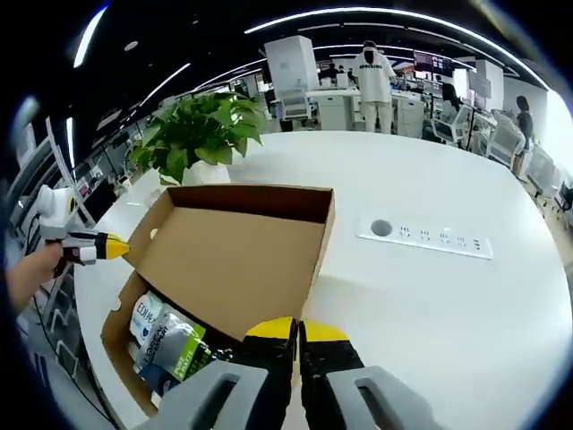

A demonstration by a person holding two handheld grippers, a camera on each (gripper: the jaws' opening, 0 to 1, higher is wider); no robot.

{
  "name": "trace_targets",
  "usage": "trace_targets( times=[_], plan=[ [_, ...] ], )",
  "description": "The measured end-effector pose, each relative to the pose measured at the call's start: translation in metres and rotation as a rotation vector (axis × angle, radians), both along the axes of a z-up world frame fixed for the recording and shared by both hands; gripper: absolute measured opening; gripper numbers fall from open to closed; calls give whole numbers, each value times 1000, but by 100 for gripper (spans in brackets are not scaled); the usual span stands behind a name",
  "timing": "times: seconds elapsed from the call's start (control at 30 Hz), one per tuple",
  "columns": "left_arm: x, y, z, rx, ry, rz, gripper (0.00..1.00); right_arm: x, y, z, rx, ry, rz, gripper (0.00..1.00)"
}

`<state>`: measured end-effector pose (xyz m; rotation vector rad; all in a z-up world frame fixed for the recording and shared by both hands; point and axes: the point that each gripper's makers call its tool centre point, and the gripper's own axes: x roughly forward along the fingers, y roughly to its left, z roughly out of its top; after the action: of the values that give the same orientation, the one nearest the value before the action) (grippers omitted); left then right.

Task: Operate the shoe box by opening the lid, removing the specified soft item, and placing it in the target area until the item is outside and the box remains undamaged.

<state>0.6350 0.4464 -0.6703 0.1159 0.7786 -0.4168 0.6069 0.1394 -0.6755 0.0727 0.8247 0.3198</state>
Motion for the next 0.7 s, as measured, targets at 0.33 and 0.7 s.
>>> trace_targets(
  times=[0.33, 0.7],
  plan=[
    [3, -2, -3, -6, 28, 23, 1, 4, -1, -6, 46, 35, -41, 0],
    [9, -2, -9, -10, 37, 47, 1, 11, 0, -14, 28, 40, -43, 0]
  ],
)
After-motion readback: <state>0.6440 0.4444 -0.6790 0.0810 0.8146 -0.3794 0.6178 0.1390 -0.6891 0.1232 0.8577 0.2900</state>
